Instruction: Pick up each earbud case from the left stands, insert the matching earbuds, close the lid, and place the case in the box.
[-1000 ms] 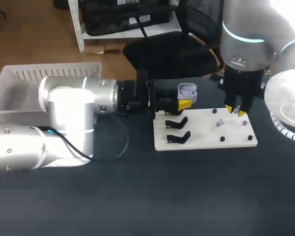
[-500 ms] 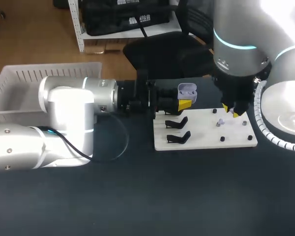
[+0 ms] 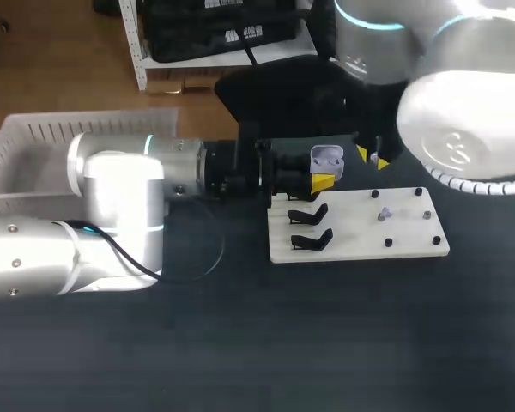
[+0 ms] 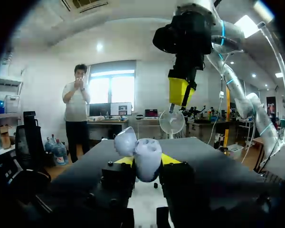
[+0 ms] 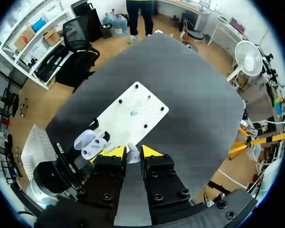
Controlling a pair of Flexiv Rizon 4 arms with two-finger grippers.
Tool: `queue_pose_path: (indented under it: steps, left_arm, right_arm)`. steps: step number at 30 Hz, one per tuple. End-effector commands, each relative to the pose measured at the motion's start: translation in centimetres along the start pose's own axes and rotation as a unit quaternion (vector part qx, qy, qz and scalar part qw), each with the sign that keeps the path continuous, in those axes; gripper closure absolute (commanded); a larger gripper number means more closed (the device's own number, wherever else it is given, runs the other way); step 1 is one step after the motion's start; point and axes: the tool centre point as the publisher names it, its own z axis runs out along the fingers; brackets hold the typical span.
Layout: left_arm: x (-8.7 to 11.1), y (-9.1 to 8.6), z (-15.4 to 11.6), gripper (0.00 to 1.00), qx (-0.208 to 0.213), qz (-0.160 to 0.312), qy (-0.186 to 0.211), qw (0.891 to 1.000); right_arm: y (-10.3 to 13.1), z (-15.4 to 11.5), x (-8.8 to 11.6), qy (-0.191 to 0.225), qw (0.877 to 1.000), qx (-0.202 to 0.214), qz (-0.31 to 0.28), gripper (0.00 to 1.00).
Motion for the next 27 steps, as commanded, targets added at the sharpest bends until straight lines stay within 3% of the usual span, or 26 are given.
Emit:
queue_pose_path:
  steps: [1,14,27]
  left_arm:
    - [0.1,-0.1,0.0,1.0,-0.003,0.002,-0.002,1.0]
    - [0.1,-0.1,0.0,1.0,-0.003,0.002,-0.002,1.0]
    - [0.1,-0.1,0.0,1.0,-0.003,0.002,-0.002,1.0]
  right_arm:
    - [1.5,0.3,0.2,0.002,1.0,0.015,-0.007,1.0]
    - [4.1,1.1,1.2,0.015,1.0,0.007,-0.027,1.0]
    - [5.4,1.5,1.5,0.026,0.997,0.027,-0.061,1.0]
